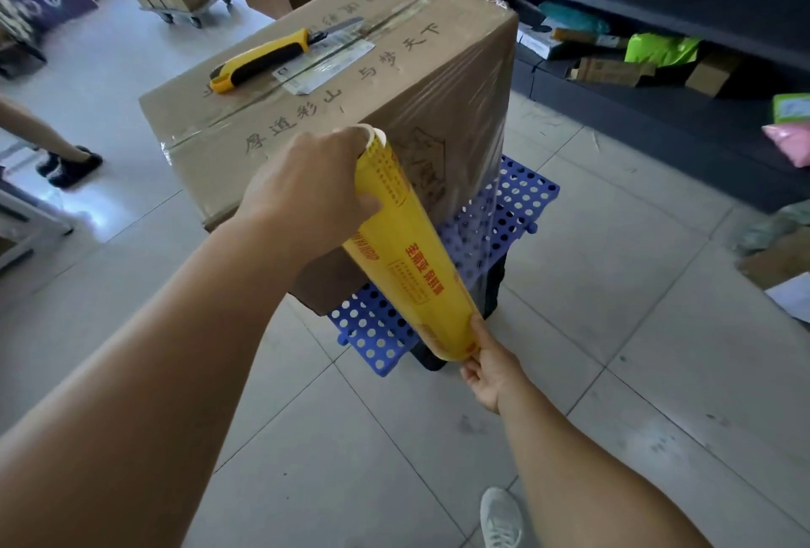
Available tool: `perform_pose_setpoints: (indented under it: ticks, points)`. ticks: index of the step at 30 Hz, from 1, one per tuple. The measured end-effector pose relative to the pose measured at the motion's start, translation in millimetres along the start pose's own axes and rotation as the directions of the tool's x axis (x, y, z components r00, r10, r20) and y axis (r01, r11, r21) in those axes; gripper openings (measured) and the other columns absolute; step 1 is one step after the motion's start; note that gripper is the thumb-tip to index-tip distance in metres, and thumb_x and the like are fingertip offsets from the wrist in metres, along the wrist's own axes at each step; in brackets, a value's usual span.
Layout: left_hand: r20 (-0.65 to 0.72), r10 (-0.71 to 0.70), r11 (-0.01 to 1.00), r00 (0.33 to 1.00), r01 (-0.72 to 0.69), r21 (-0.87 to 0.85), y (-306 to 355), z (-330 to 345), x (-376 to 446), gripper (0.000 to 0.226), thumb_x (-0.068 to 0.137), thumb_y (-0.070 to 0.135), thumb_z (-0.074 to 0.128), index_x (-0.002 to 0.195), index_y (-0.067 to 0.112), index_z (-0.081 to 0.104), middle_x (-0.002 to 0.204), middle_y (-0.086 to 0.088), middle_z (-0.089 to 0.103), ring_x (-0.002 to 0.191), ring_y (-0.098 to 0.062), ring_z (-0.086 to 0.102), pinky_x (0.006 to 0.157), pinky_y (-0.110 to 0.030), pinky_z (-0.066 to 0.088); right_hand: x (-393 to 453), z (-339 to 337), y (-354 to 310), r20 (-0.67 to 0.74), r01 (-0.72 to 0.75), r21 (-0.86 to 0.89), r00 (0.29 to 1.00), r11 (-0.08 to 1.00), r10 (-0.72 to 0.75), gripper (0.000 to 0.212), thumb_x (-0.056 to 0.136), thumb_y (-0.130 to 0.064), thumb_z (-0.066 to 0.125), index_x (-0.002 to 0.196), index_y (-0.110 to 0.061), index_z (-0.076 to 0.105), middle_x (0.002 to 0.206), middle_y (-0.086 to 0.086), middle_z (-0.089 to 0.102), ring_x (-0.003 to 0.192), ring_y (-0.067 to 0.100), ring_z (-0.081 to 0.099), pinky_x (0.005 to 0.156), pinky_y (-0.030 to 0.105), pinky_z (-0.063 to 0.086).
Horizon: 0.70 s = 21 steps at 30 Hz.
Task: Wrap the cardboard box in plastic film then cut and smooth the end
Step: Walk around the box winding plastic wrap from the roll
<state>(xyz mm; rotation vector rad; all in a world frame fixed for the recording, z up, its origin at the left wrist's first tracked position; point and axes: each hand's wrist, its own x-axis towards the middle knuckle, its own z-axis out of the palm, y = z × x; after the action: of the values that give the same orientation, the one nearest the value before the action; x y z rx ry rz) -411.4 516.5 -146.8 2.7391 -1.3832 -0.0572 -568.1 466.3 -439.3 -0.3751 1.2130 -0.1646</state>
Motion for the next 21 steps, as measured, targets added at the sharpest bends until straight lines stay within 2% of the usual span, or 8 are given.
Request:
perform_pose_setpoints:
  ticks: [3, 6, 8, 10, 13, 14, 17, 21]
  points:
    - [-0.027, 0.014, 1.0, 1.0, -0.014, 0.017, -12.0, 0.2, -8.2, 0.039, 0.076, 0.049, 0.068, 0.094, 0.016, 0.057, 0.083, -0.006, 0.061, 0.072, -0.025, 0.058, 0.058, -0.036, 0.049, -6.4, 7.5, 11.3, -0.013, 0.01, -0.035, 1.0, 0.999, -0.011, 0.066, 0.085, -0.055, 0.06, 0.135, -0.014, 0.046, 0.131, 0.008, 0.056, 0.114, 0.026, 0.054, 0.102, 0.033, 0.039]
    - [-0.02, 0.07, 0.997, 0.997, -0.07, 0.01, -32.3, 5.0, -18.5, 0.034, 0.077, 0.044, 0.068, 0.095, 0.021, 0.051, 0.079, -0.003, 0.06, 0.068, -0.023, 0.057, 0.055, -0.034, 0.049, -10.3, 19.2, 34.6, 0.051, 0.004, -0.001, 0.999, 1.0, -0.004, 0.052, 0.09, -0.048, 0.057, 0.131, -0.016, 0.052, 0.133, 0.009, 0.058, 0.133, 0.034, 0.044, 0.113, 0.035, 0.029]
    - [-0.012, 0.133, 0.991, 0.991, -0.132, 0.005, -48.6, 6.5, -23.8, 0.038, 0.079, 0.032, 0.069, 0.11, 0.018, 0.052, 0.081, -0.003, 0.06, 0.068, -0.023, 0.057, 0.055, -0.035, 0.049, -15.4, 29.1, 49.2, 0.034, 0.034, 0.023, 0.999, 0.999, -0.034, 0.055, 0.089, -0.049, 0.057, 0.131, -0.014, 0.054, 0.119, 0.006, 0.065, 0.106, 0.027, 0.061, 0.094, 0.027, 0.044]
    - [-0.031, 0.182, 0.983, 0.983, -0.182, -0.008, -60.3, 3.3, -27.9, 0.043, 0.079, 0.032, 0.07, 0.115, 0.018, 0.051, 0.083, -0.005, 0.062, 0.069, -0.024, 0.057, 0.057, -0.037, 0.05, -22.6, 39.6, 57.1, -0.012, 0.057, 0.023, 0.998, 0.998, -0.057, 0.058, 0.086, -0.055, 0.057, 0.126, -0.013, 0.057, 0.105, 0.002, 0.066, 0.083, 0.017, 0.06, 0.074, 0.023, 0.041]
    - [-0.076, 0.232, 0.971, 0.97, -0.235, -0.032, -71.0, -1.6, -36.5, 0.042, 0.077, 0.047, 0.069, 0.104, 0.018, 0.055, 0.083, -0.004, 0.062, 0.07, -0.026, 0.058, 0.061, -0.041, 0.052, -26.1, 47.7, 68.7, -0.004, 0.06, 0.032, 0.998, 0.998, -0.06, 0.051, 0.087, -0.058, 0.054, 0.119, -0.019, 0.056, 0.12, 0.005, 0.063, 0.126, 0.03, 0.051, 0.102, 0.031, 0.039]
    - [-0.075, 0.242, 0.968, 0.967, -0.246, -0.042, -75.0, -2.7, -40.1, 0.041, 0.077, 0.048, 0.069, 0.103, 0.019, 0.055, 0.083, -0.003, 0.063, 0.071, -0.026, 0.058, 0.061, -0.04, 0.053, -27.7, 50.0, 74.8, 0.018, 0.05, 0.048, 0.999, 0.998, -0.051, 0.053, 0.087, -0.056, 0.055, 0.124, -0.019, 0.055, 0.122, 0.005, 0.062, 0.124, 0.029, 0.052, 0.103, 0.032, 0.039]
    - [-0.014, 0.282, 0.959, 0.959, -0.282, -0.029, -90.8, -4.6, -49.7, 0.035, 0.081, 0.034, 0.067, 0.111, 0.021, 0.053, 0.091, -0.004, 0.064, 0.078, -0.026, 0.058, 0.063, -0.039, 0.052, -29.2, 58.2, 96.9, 0.007, 0.053, 0.101, 0.998, 0.993, -0.054, 0.058, 0.084, -0.055, 0.061, 0.131, -0.022, 0.055, 0.109, 0.0, 0.064, 0.065, 0.013, 0.046, 0.061, 0.021, 0.037]
    - [-0.067, 0.266, 0.964, 0.962, -0.267, -0.004, -109.2, -8.9, -57.1, 0.034, 0.08, 0.048, 0.065, 0.097, 0.019, 0.057, 0.085, -0.003, 0.065, 0.075, -0.025, 0.059, 0.061, -0.038, 0.053, -24.8, 64.2, 112.8, -0.116, 0.086, 0.044, 0.99, 0.995, -0.08, 0.064, 0.079, -0.067, 0.057, 0.123, -0.021, 0.058, 0.117, 0.003, 0.064, 0.066, 0.014, 0.041, 0.058, 0.023, 0.033]
